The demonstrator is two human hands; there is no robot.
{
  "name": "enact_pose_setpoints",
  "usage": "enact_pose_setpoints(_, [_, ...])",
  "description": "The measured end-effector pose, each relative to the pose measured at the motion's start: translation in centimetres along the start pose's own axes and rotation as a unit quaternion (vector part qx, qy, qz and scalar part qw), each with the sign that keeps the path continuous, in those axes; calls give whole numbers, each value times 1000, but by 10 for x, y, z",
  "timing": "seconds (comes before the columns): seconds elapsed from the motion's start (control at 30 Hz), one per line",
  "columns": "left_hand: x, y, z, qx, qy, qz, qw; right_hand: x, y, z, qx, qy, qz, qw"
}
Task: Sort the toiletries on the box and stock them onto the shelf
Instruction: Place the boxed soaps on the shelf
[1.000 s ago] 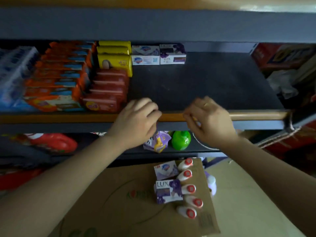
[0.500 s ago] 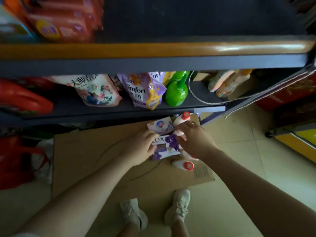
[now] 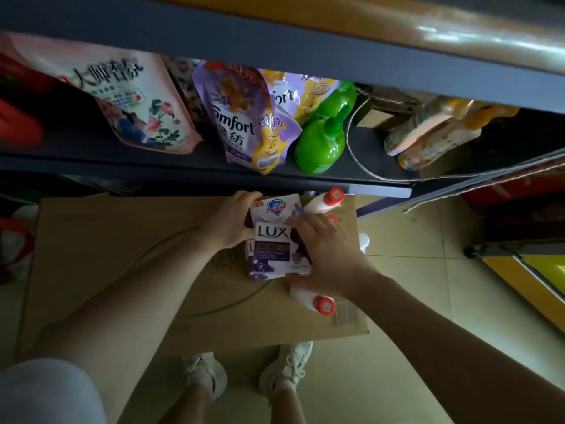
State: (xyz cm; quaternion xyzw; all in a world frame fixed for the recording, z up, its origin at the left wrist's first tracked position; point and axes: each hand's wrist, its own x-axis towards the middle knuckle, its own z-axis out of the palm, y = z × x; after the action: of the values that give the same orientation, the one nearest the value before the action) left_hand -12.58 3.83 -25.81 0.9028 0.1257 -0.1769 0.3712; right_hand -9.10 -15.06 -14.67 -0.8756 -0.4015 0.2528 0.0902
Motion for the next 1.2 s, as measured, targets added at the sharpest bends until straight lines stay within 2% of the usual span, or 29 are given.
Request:
enact_pose_setpoints(0.1, [1, -3, 10, 41, 9, 10, 999, -12, 7, -24, 135, 119, 11, 984])
enact_pose_setpoints(0.2, [1, 6, 15, 98, 30, 0, 995, -20, 23, -44, 177, 181, 32, 967])
enact_pose_setpoints(0.4, [-20, 11, -34, 143, 61, 24, 988, -29, 32, -78, 156, 208, 43, 965])
enact_pose_setpoints(0.57, [-82, 26, -113, 136, 177, 114, 968, -24, 17, -117, 93, 262, -37, 960])
enact_pose_setpoints(0.7, [-116, 73, -174, 77, 245, 150, 955, -12, -1, -167, 134, 327, -48, 934])
enact_pose_setpoints(0.83, [-127, 113, -218, 44, 291, 179, 939, -4, -5, -205, 135, 312, -59, 939])
enact_pose_setpoints(0.9, [-127, 126, -232, 47, 316, 178, 931, -5, -5, -217, 185, 296, -61, 935])
enact_pose_setpoints(1.0, [-124, 148, -251, 60, 350, 154, 922, -3, -3, -237, 286, 305, -59, 906])
enact_pose_setpoints(1.03, [-118, 157, -257, 65, 350, 128, 925, 3, -1, -244, 272, 313, -47, 909])
enact_pose_setpoints(1.13, [-86, 177, -273, 126, 341, 26, 931, 37, 7, -262, 92, 297, -12, 950])
enact_pose_setpoints(1.2, [-61, 188, -280, 189, 316, 11, 930, 61, 11, -271, 17, 257, -14, 966])
